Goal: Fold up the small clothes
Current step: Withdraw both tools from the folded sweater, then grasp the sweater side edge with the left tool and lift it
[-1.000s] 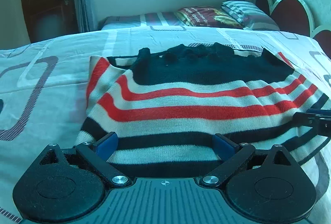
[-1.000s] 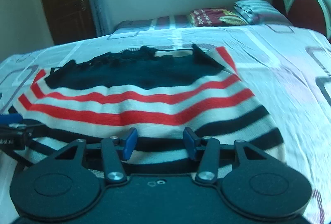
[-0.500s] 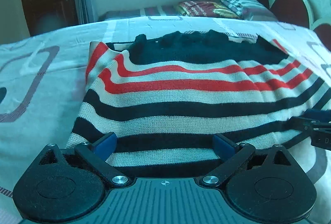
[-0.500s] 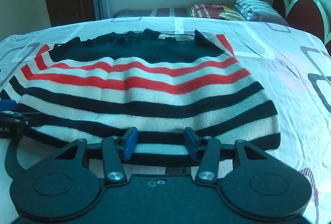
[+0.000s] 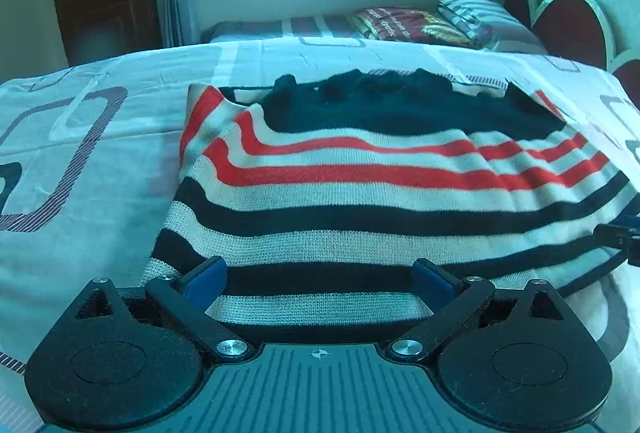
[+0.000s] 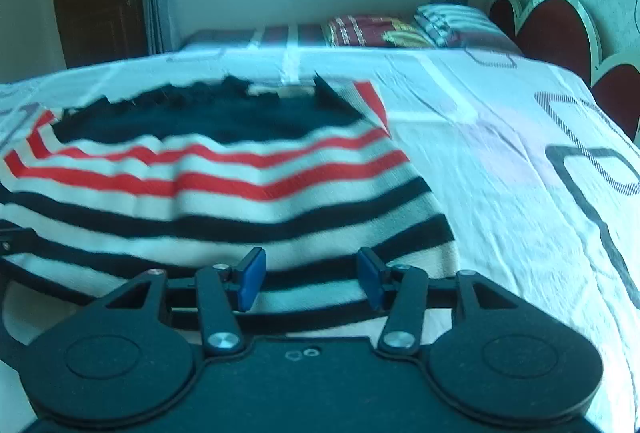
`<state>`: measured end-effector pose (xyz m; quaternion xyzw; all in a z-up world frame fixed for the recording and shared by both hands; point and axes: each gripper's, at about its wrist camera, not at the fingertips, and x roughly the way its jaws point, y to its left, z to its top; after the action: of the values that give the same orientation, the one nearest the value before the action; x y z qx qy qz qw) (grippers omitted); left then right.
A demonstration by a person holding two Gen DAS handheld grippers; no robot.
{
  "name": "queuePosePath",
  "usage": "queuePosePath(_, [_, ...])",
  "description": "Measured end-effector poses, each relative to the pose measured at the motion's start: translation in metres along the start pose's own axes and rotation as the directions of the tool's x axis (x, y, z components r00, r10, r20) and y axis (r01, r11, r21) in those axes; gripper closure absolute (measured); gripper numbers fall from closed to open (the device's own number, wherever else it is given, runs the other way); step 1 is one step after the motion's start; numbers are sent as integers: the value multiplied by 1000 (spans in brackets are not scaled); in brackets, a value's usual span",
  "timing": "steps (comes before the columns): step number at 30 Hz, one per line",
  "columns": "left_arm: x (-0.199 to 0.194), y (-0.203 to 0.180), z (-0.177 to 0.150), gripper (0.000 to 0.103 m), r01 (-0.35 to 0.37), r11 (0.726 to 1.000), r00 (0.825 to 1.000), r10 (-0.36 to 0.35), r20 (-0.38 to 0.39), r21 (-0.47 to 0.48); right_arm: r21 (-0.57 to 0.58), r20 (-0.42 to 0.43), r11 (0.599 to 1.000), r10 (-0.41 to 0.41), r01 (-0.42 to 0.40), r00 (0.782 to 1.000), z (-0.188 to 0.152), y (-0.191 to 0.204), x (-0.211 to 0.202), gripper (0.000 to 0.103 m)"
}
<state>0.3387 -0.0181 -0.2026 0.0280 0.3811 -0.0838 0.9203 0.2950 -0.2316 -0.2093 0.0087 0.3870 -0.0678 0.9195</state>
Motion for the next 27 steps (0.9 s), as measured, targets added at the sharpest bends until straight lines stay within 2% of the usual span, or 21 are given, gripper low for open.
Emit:
queuePosePath(2, [1, -2, -1, 5, -10, 1000, 1000, 10, 1, 19, 3, 8, 1000, 5, -5, 1000, -2, -1, 2, 53])
queuePosePath(6, [-4, 4, 4, 5, 11, 999, 1000, -11, -8, -30, 22, 6, 1000, 12, -12, 1000, 3, 0, 0, 52])
queuePosePath(12, [-14, 21, 10, 5, 48, 989, 999, -47, 14, -140, 47, 52, 993, 109, -111, 993, 13, 12, -15, 51])
queuePosePath(14, [-13, 22, 13, 5, 69, 988, 997, -66, 25, -141, 35, 56, 990, 136, -139, 989, 17, 22, -15, 51])
queuePosePath(18, [-3, 30, 14, 5, 47, 985, 999, -47, 1, -163, 15, 52, 983, 180, -181, 982, 24, 41, -13, 51])
queuePosePath(23, [-5, 24, 12, 5, 44, 990, 998, -48, -27, -136, -1, 47, 976, 217, -218, 975, 28, 55, -11, 50])
queuePosePath(27, [-17, 37, 9, 5, 90, 959, 994, -102, -31, -271, -4, 52, 972, 235, -235, 971, 31, 60, -12, 49])
